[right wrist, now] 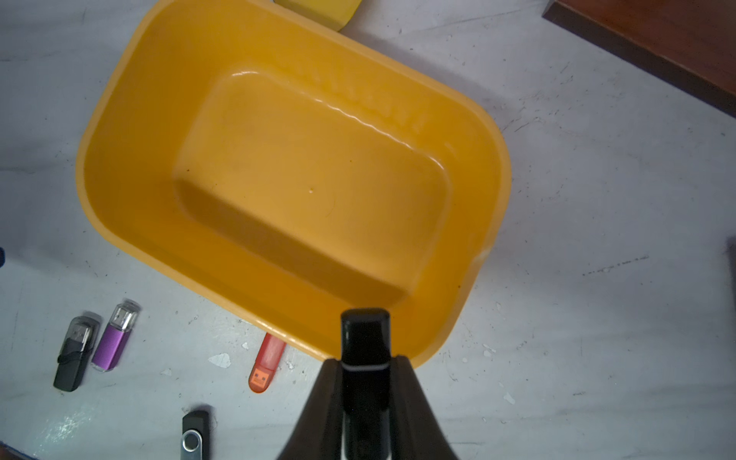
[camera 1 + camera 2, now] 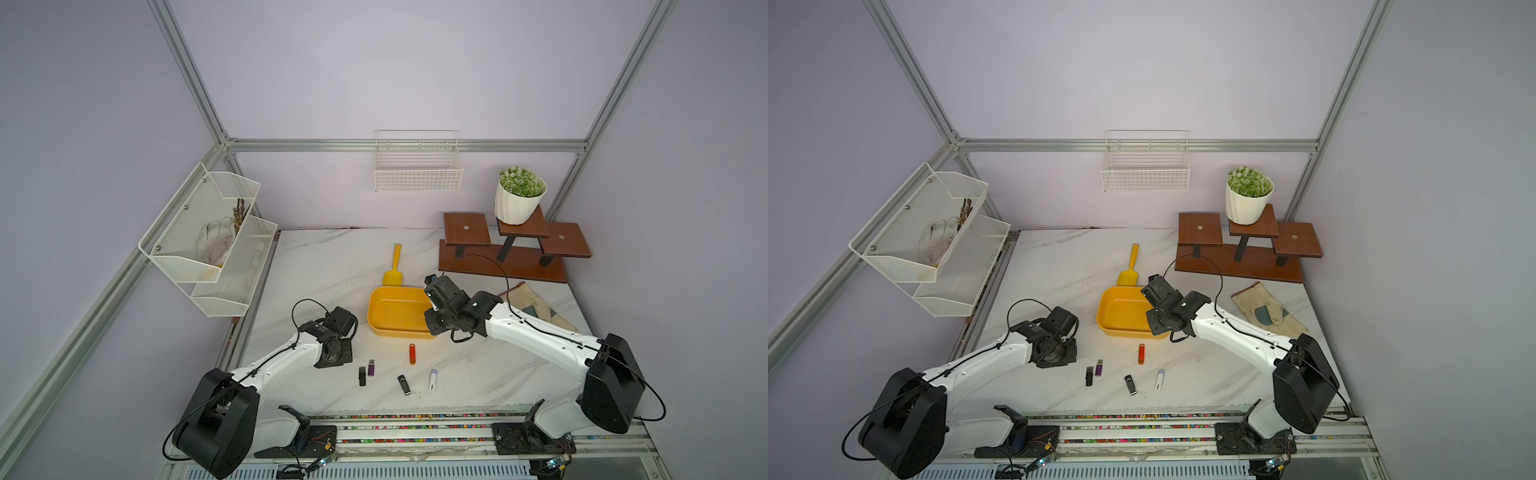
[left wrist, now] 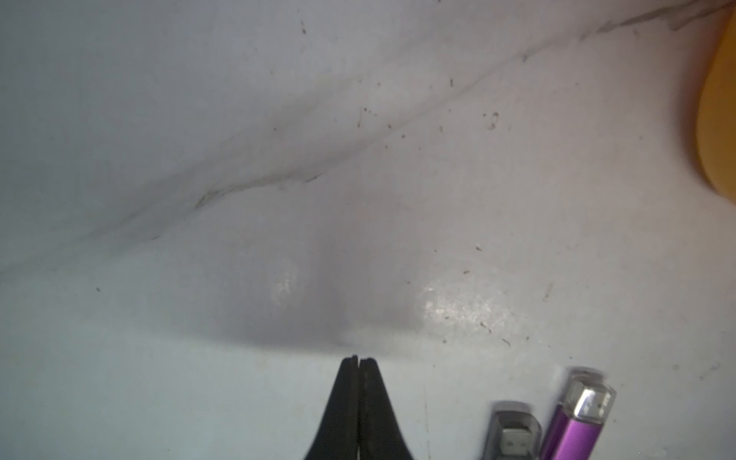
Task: Put the usb flash drive into the storage box
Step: Place the USB flash in the storage box.
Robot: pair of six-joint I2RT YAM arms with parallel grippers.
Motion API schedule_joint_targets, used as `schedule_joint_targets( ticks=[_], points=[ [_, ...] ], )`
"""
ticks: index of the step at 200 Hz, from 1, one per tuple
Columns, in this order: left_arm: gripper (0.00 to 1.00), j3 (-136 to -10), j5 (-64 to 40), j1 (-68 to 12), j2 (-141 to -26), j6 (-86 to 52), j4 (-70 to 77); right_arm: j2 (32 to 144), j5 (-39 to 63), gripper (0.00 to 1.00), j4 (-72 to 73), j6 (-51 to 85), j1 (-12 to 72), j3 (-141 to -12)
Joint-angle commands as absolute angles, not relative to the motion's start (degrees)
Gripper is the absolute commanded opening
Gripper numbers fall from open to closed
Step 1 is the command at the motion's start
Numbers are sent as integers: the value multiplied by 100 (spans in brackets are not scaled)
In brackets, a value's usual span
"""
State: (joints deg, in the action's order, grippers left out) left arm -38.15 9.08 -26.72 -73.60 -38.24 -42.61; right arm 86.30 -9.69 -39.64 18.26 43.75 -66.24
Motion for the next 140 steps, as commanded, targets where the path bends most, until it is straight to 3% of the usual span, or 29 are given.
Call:
schedule_joint_targets(
  ticks=[1,6,15,43,140],
  points=[
    [32,-3929,944,-2689,-7359,-3839,-4299,8579,-920,0,-3790,1714,4342,-6785],
    [43,-3921,944,-2689,-7297,-3849,-4284,8579,-907,0,-3790,1714,4336,-6782],
    [52,-3903,945,-2690,-7165,-3867,-4272,8593,-852,0,-3769,1692,4321,-6802],
    [66,-3936,1081,-2690,-6880,-3841,-4389,9036,-820,0,-3750,1639,4266,-7045],
    [72,-3911,901,-2690,-7092,-3849,-4324,10725,-1200,0,-3237,1916,4025,-7481]
  ],
)
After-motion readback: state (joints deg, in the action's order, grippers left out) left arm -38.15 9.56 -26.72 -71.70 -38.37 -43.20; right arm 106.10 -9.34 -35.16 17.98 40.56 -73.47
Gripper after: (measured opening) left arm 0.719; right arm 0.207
